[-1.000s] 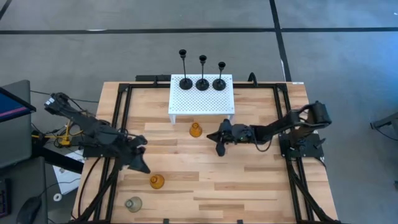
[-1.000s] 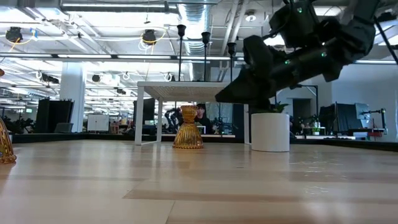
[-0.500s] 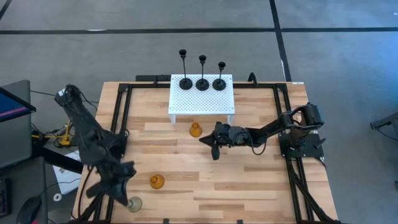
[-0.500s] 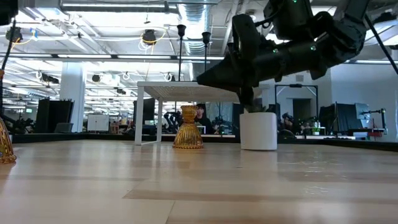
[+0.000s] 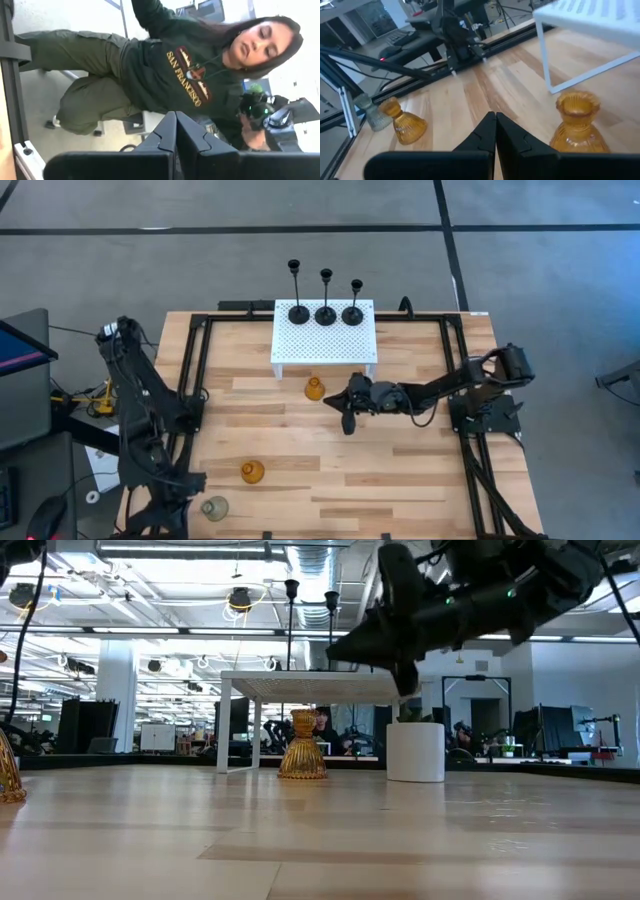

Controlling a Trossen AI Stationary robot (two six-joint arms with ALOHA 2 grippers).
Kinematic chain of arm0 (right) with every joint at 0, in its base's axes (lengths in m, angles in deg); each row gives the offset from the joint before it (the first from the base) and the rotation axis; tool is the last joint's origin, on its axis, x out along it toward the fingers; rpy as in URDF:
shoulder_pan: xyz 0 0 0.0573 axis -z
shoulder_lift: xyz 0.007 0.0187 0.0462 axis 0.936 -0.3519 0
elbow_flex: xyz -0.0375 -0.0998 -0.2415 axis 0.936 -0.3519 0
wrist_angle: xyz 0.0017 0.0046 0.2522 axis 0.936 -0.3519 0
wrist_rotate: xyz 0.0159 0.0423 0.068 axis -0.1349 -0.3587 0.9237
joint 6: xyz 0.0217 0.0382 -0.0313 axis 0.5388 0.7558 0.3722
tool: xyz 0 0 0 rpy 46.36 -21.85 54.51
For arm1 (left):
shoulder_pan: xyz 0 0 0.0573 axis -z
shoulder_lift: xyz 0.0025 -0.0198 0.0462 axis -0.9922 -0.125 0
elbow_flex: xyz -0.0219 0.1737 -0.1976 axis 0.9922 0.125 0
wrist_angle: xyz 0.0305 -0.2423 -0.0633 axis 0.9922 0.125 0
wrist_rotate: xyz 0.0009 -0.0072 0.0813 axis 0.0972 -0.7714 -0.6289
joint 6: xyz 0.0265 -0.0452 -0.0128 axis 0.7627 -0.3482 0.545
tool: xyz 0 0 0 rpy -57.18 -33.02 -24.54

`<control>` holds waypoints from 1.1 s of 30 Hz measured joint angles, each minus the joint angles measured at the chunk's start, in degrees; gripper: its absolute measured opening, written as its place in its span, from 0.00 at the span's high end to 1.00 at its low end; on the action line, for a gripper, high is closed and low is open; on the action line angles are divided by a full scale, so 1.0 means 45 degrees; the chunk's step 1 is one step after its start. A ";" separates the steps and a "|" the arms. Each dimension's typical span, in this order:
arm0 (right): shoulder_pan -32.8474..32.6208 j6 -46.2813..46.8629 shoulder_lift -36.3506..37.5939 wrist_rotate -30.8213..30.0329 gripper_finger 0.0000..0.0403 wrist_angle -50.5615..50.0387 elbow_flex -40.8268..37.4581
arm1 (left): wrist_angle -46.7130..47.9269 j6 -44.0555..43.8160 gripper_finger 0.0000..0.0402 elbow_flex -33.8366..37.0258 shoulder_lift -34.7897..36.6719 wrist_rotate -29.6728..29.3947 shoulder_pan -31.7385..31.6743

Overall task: Pick & Place candle stick holders
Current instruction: Put the transparent glass candle holder on the shelf

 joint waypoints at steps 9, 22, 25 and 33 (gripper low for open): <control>-0.0747 -0.0048 0.1819 -0.1163 1.00 -0.2338 0.0005 | -0.0122 -0.0560 0.99 -0.0008 0.0225 0.0027 -0.0017; -0.1852 -0.0042 0.2607 -0.2572 1.00 -0.3846 0.0005 | -0.0828 -0.0497 0.99 -0.0015 -0.0268 -0.1911 -0.0055; -0.2039 -0.0039 0.2607 -0.2955 1.00 -0.4053 0.0005 | -0.0801 -0.0705 0.99 -0.0015 -0.0389 -0.2388 -0.0064; -0.2530 -0.0005 0.2607 -0.3716 1.00 -0.4090 0.0005 | -0.0815 -0.0980 0.99 -0.0122 -0.0496 -0.3266 0.0606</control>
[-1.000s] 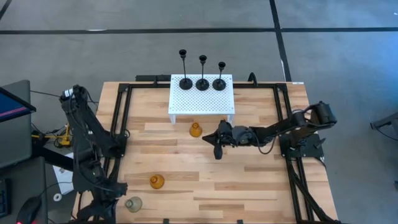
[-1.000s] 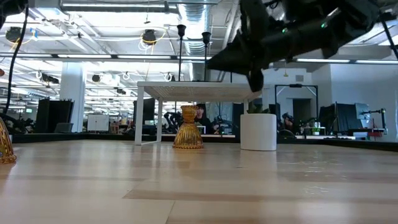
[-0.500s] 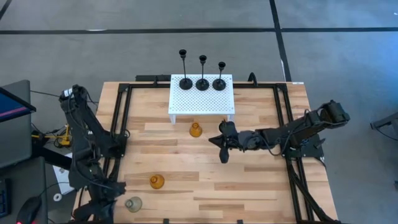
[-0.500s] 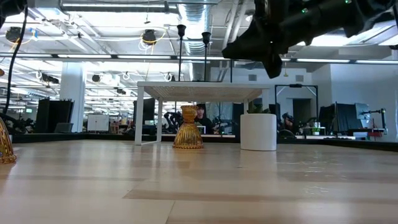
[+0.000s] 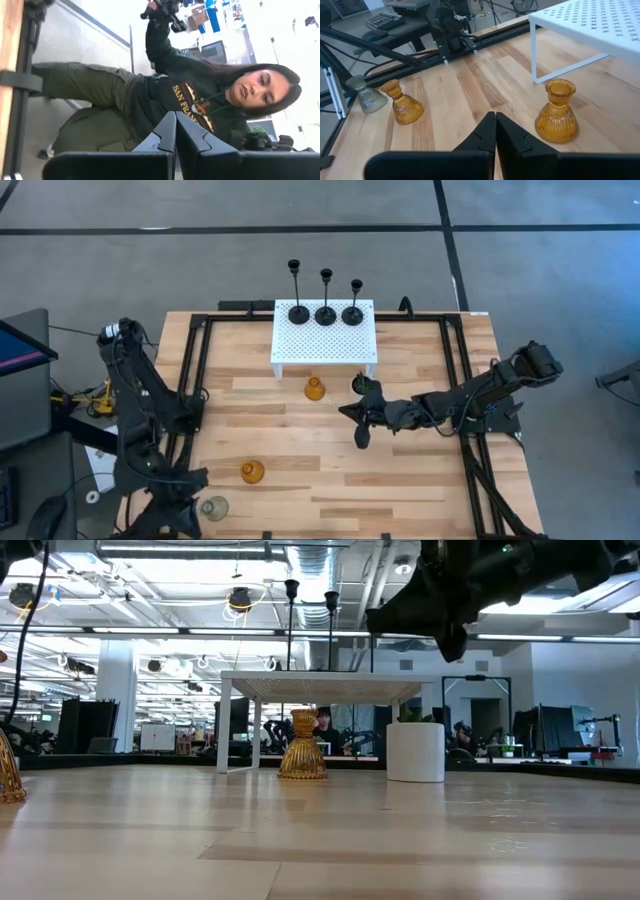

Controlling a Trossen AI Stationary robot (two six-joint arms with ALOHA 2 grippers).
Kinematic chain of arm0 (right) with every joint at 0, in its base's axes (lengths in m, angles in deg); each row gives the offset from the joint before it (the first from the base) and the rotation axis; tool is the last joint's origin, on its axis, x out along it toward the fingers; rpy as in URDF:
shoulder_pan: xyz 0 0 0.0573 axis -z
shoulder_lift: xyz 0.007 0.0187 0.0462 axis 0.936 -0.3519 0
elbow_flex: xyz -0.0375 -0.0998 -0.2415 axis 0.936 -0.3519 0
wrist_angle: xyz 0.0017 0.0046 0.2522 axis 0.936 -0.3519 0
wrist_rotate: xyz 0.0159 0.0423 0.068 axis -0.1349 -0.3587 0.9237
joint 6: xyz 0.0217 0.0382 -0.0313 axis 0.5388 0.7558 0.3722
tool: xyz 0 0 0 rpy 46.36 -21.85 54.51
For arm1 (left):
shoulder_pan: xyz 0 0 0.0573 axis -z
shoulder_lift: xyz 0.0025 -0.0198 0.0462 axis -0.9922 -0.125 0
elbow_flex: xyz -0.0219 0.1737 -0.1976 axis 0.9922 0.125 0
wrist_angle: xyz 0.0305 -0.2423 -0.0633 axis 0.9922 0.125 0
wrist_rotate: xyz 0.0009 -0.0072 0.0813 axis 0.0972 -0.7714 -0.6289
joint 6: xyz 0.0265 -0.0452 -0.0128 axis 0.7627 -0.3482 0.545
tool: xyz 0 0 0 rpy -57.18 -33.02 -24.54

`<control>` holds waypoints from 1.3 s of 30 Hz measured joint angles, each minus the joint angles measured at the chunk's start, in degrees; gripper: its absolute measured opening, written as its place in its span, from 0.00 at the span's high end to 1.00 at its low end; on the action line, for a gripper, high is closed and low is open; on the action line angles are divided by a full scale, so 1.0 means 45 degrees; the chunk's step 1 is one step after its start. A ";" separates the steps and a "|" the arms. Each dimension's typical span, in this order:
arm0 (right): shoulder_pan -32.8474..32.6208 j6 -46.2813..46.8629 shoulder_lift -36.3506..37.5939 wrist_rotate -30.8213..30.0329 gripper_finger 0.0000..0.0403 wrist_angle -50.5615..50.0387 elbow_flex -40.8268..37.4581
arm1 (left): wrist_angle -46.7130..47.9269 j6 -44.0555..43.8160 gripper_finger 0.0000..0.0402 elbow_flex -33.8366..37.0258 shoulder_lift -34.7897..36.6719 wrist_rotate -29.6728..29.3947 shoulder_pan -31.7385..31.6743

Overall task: Pick & Place candle stick holders
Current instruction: Put the transparent glass candle holder on the shelf

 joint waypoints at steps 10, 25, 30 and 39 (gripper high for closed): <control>-0.0394 0.0000 0.0000 -0.0885 1.00 0.0008 0.0000 | -0.0023 -0.0566 0.99 -0.2058 -0.1412 -0.1131 0.0891; -0.0430 -0.0007 -0.0010 -0.1116 1.00 -0.0002 0.0000 | 0.6308 -0.1326 0.99 -0.2350 -0.2182 -0.1227 0.1121; -0.0430 -0.0009 -0.0010 -0.1111 1.00 -0.0035 0.0000 | 0.8348 -0.1406 0.99 -0.2345 -0.2671 -0.1154 0.0808; -0.0430 -0.0010 -0.0010 -0.1111 1.00 -0.0041 0.0000 | 0.8532 -0.1699 0.99 -0.2345 -0.4281 0.0571 0.0681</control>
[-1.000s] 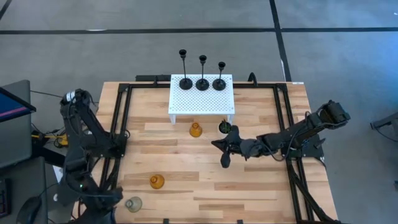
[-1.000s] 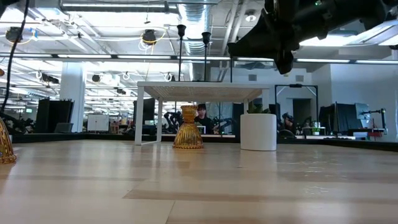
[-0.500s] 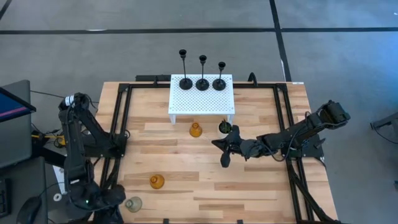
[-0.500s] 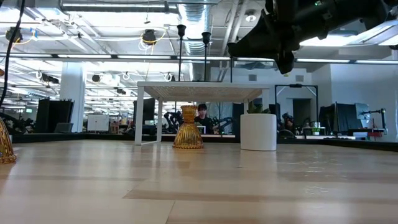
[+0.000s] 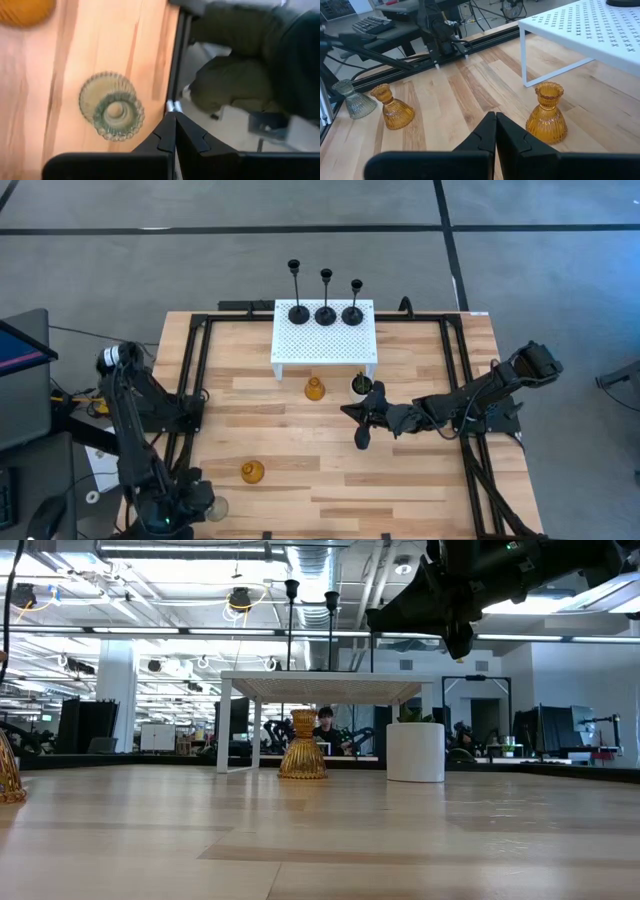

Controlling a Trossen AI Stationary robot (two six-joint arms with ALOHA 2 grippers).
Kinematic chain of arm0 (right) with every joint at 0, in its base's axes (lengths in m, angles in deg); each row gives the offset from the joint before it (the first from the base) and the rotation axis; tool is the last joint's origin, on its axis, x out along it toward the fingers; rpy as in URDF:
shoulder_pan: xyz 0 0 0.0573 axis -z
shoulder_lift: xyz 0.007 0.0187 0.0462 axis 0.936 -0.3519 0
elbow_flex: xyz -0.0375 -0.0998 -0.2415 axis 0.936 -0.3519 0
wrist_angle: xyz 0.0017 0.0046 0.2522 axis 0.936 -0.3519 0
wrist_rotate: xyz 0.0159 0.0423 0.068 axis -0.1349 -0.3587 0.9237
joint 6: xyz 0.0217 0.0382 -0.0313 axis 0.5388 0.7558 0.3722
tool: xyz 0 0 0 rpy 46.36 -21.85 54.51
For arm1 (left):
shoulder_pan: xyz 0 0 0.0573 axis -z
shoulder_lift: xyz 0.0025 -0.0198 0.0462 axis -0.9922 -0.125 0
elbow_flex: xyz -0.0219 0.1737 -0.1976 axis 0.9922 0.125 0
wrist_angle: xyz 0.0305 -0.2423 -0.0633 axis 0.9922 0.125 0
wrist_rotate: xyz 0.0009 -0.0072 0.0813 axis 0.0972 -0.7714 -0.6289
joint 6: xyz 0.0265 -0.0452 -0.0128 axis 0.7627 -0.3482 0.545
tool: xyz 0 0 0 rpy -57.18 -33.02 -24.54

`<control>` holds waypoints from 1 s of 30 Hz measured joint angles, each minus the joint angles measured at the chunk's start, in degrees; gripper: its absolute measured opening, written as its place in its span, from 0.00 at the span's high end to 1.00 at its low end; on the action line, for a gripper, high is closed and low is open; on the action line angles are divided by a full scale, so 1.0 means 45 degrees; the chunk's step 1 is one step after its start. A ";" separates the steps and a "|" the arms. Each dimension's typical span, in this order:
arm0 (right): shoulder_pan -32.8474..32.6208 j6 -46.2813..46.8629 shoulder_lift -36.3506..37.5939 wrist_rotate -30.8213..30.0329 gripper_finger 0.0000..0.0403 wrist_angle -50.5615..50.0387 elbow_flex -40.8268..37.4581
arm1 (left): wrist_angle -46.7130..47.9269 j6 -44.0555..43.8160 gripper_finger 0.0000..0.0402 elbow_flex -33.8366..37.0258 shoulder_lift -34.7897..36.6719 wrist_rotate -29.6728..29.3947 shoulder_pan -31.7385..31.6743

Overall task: Pick & Place candle stick holders
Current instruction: Put the transparent glass candle holder on the shelf

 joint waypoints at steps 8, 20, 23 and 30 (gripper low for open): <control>0.0000 0.0070 0.0000 0.0000 1.00 0.0049 0.0000 | -0.0282 -0.0296 0.99 0.0010 -0.1386 0.1267 0.0005; 0.0000 0.0096 0.0000 0.0005 1.00 0.0049 0.0000 | -0.0505 -0.0461 0.99 0.0010 -0.2663 0.0233 0.0005; 0.0000 0.0025 0.0000 0.0005 1.00 0.0049 0.0000 | -0.0412 -0.0481 0.99 0.0010 -0.2995 -0.0325 0.0000; 0.0000 -0.0019 0.0000 0.0053 1.00 0.0044 0.0000 | 0.0626 -0.0570 0.99 0.0080 -0.3196 -0.1005 -0.0250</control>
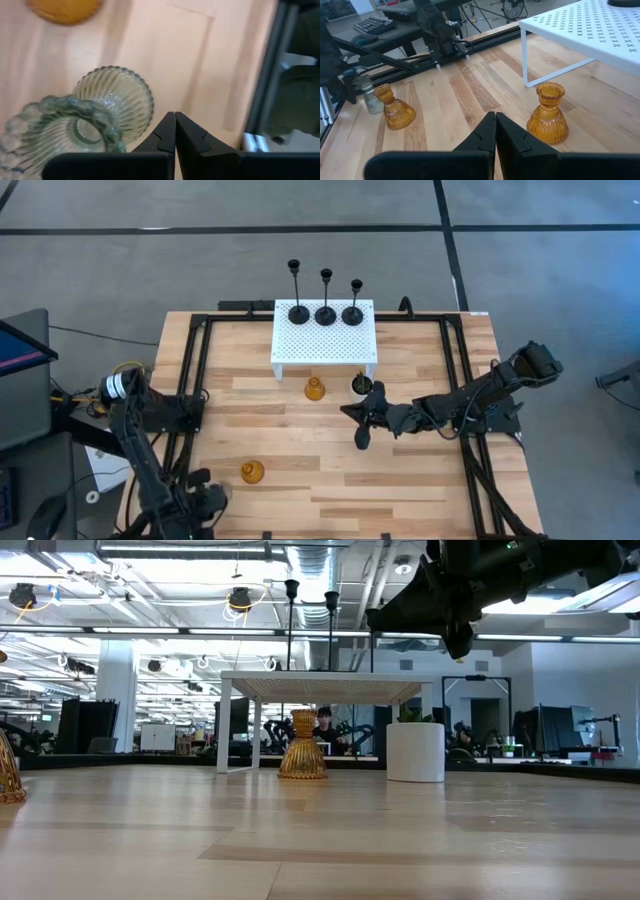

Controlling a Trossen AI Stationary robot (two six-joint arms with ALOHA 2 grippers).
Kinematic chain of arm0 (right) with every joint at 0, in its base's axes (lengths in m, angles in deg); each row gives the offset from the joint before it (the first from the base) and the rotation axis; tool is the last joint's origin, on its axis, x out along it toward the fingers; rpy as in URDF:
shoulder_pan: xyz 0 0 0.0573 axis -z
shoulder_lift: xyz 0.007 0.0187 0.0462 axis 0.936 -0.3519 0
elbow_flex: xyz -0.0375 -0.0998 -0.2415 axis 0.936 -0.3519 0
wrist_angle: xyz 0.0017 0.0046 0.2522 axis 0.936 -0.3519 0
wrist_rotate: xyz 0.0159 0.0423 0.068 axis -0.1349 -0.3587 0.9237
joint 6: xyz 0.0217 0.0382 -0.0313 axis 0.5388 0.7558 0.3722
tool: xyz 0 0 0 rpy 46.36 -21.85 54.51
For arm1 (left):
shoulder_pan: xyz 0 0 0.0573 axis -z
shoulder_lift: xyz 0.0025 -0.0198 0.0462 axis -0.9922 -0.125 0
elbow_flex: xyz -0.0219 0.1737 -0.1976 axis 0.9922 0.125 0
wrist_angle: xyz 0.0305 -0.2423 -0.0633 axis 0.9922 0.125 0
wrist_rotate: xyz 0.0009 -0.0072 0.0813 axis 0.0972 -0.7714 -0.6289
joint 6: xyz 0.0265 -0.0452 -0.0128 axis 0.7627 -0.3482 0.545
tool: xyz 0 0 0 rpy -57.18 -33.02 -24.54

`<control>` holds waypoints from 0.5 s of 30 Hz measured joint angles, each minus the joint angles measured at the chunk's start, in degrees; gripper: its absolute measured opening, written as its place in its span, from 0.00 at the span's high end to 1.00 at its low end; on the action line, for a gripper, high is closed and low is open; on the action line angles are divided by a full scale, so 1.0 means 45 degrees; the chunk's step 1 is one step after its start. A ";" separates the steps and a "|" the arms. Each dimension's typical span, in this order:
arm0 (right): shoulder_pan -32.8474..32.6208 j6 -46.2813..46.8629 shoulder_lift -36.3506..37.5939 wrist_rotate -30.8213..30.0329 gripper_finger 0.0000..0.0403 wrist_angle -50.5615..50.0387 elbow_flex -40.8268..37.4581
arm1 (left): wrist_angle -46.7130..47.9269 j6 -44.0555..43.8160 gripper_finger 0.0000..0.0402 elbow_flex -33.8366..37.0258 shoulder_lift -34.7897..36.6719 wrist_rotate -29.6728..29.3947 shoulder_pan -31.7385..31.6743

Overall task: Pick & Place candle stick holders
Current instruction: Put the transparent glass candle holder on the shelf

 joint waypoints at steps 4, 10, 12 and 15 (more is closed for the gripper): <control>-0.0082 -0.0015 0.0000 -0.0004 1.00 -0.0036 0.0000 | 0.0305 0.0002 0.99 0.0507 0.0110 -0.0180 -0.0299; -0.0337 -0.0015 -0.0005 -0.0013 1.00 -0.0228 -0.0005 | 0.0413 0.0072 0.99 0.1201 0.0195 -0.0345 -0.0780; -0.0392 -0.0015 -0.0005 -0.0030 1.00 -0.0228 -0.0005 | 0.0482 0.0079 0.99 0.1295 0.0366 -0.0331 -0.0844; -0.0423 -0.0015 -0.0005 -0.0044 1.00 -0.0228 -0.0005 | 0.0768 0.0126 0.99 0.1490 0.0790 -0.0889 -0.0866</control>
